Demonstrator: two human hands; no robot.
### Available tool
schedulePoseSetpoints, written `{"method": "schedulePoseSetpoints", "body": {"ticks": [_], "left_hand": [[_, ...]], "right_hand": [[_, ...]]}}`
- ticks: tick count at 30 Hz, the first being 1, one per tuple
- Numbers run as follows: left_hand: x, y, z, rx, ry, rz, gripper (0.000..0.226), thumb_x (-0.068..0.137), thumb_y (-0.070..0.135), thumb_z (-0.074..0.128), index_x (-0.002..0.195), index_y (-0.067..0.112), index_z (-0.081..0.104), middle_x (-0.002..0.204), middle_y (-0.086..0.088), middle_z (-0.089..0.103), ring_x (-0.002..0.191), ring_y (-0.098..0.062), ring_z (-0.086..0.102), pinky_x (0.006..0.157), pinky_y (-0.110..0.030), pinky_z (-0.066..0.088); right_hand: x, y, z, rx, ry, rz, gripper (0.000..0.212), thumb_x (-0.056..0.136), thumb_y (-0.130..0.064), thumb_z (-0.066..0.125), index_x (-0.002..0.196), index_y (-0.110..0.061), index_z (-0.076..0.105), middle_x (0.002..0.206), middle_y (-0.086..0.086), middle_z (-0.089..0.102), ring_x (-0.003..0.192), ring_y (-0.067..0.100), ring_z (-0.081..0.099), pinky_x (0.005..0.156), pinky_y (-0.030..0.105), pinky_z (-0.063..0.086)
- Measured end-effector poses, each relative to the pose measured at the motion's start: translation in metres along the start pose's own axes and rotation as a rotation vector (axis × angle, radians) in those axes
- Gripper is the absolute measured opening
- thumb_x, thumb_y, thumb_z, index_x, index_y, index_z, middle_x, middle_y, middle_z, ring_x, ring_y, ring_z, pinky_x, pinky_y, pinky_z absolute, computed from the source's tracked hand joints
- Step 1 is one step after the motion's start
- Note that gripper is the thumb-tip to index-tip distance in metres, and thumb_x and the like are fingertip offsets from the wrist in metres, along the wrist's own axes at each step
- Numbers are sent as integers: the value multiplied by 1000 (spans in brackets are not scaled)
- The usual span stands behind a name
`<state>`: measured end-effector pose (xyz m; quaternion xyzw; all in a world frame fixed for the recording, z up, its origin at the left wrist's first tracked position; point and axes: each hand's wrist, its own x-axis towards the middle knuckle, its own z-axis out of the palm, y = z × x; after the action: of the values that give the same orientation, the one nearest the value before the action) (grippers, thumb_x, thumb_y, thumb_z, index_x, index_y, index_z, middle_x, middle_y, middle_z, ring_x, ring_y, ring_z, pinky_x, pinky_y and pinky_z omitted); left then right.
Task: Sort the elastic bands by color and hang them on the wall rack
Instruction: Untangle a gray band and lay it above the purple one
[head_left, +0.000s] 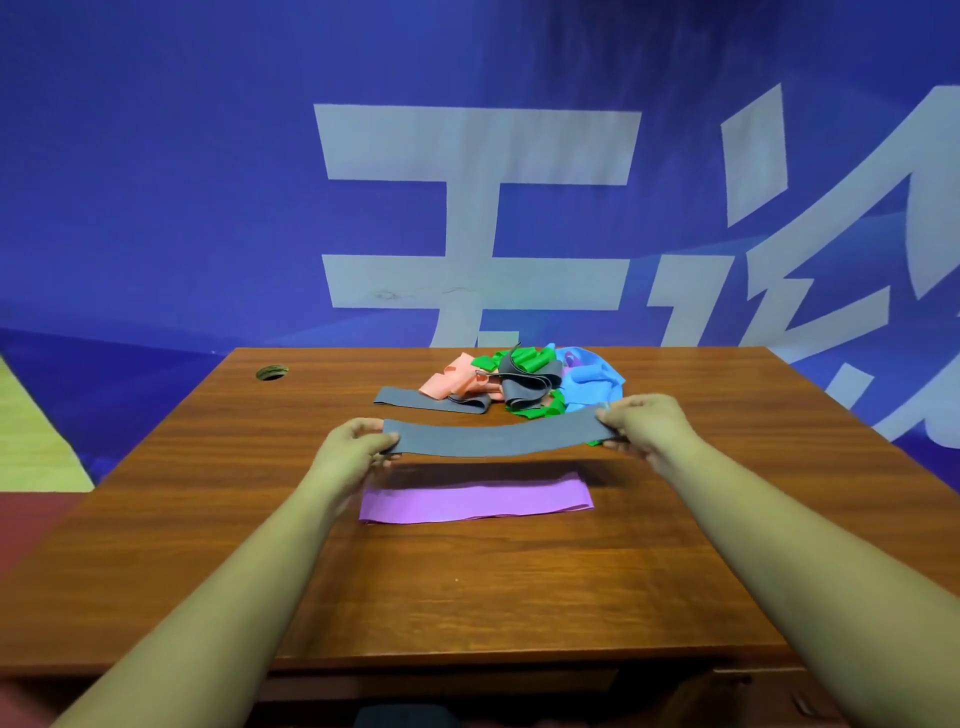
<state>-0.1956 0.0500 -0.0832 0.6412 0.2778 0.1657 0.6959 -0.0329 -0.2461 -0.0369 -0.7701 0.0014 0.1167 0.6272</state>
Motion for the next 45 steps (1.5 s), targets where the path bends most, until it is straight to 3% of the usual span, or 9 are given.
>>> {"method": "schedulePoseSetpoints", "body": {"ticks": [4, 8, 13, 19, 24, 29, 33, 40, 45], "left_hand": [[16, -12, -5, 200, 145, 23, 7, 89, 2, 60, 88, 9, 58, 89, -14, 66, 69, -21, 60, 60, -31, 49], [30, -20, -5, 317, 206, 26, 8, 87, 4, 61, 93, 8, 60, 88, -8, 67, 76, -20, 63, 67, -34, 51], [44, -33, -13, 491, 214, 107, 18, 87, 13, 68, 101, 15, 56, 82, 0, 61, 78, -18, 60, 63, -30, 44], [51, -46, -14, 723, 177, 212, 22, 85, 8, 65, 102, 18, 55, 75, 0, 59, 72, -17, 55, 59, -28, 37], [61, -55, -15, 856, 207, 239, 16, 81, 11, 62, 96, 12, 58, 88, -9, 63, 88, -28, 57, 72, -31, 39], [72, -54, -16, 922, 257, 289, 17, 85, 19, 61, 101, 12, 57, 103, -8, 50, 105, -27, 45, 90, -36, 39], [97, -45, -15, 891, 220, 297, 11, 83, 16, 60, 93, 15, 57, 97, -7, 52, 102, -29, 50, 90, -37, 42], [157, -37, -10, 868, 239, 219, 16, 85, 17, 57, 99, 11, 61, 107, -13, 54, 108, -33, 50, 97, -39, 42], [195, -37, -9, 856, 404, 106, 38, 92, 40, 57, 109, 6, 61, 121, -19, 53, 118, -37, 45, 101, -41, 37]], "right_hand": [[11, 26, 18, -152, -46, 30, 5, 87, 0, 67, 89, -2, 63, 87, 13, 60, 71, 20, 61, 47, 23, 56], [27, 37, 37, -385, 56, -82, 16, 79, -10, 76, 71, -10, 61, 82, 11, 66, 78, 28, 62, 70, 40, 55], [43, 47, 54, -534, 79, -187, 8, 81, -11, 73, 84, -8, 66, 85, 5, 62, 83, 21, 54, 69, 25, 35], [59, 71, 65, -643, 59, -204, 16, 80, -10, 70, 68, -11, 60, 75, 5, 63, 77, 25, 57, 65, 28, 38], [62, 75, 66, -811, 85, -223, 9, 78, -14, 65, 71, -13, 59, 79, 9, 66, 83, 32, 61, 73, 37, 51], [61, 66, 74, -981, 117, -403, 17, 79, -18, 60, 91, -6, 66, 94, 15, 65, 95, 36, 59, 81, 40, 50], [66, 48, 114, -880, -83, -520, 30, 83, -19, 58, 110, -7, 67, 107, 13, 63, 100, 29, 60, 87, 37, 50], [95, 39, 188, -895, -219, -613, 34, 85, -20, 56, 116, -9, 63, 117, 13, 59, 108, 29, 57, 94, 39, 47], [124, 54, 203, -999, -152, -641, 29, 84, -19, 54, 109, -9, 64, 111, 12, 59, 107, 30, 54, 95, 40, 45]]}}
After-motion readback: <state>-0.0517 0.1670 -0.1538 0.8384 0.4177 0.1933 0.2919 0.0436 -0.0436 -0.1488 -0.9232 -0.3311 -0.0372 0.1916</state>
